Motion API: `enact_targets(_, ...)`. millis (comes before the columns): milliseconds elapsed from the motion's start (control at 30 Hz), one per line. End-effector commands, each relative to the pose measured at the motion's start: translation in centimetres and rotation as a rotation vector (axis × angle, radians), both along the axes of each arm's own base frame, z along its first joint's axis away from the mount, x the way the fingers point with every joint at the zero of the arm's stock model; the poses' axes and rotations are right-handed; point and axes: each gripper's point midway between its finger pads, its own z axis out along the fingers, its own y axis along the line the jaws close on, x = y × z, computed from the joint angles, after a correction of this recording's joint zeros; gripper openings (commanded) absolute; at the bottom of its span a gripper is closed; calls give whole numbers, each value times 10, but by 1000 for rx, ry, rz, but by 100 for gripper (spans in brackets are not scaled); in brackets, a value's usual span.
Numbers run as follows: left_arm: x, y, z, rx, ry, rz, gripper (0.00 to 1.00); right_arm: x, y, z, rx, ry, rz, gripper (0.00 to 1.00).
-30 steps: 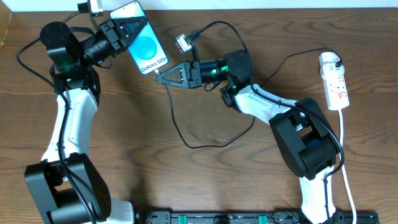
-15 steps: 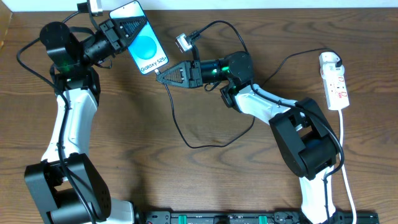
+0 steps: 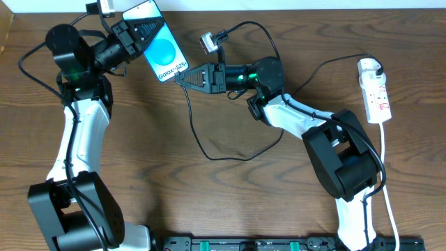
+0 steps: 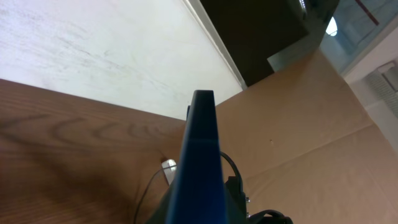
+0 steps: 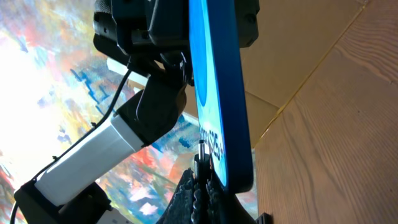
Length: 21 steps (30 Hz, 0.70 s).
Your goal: Plug charger to phone and switch on socket
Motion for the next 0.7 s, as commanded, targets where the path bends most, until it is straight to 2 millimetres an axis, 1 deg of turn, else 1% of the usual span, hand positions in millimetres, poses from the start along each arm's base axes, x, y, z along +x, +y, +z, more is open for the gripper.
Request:
enact_targets(0, -5, -3, 5, 6, -20, -20, 7, 12, -1, 11, 36, 5, -58, 1)
enact_targets(100, -5, -3, 5, -1, -10, -19, 8, 10, -1, 10, 31, 1, -46, 1)
enact_targets(200, -4, -1, 5, -8, -1, -15, 7, 1, -1, 6, 9, -20, 0, 1)
enact_targets(367, -2, 13, 5, -42, 43, 21, 7, -11, -1, 1, -14, -74, 60, 1)
enact_targets(533, 1, 20, 6, -43, 42, 45, 7, -16, -2, -2, -14, -155, 77, 1)
enact_targets(667, 0, 20, 7, -41, 32, 43, 7, -16, -2, -2, -12, -163, 75, 1)
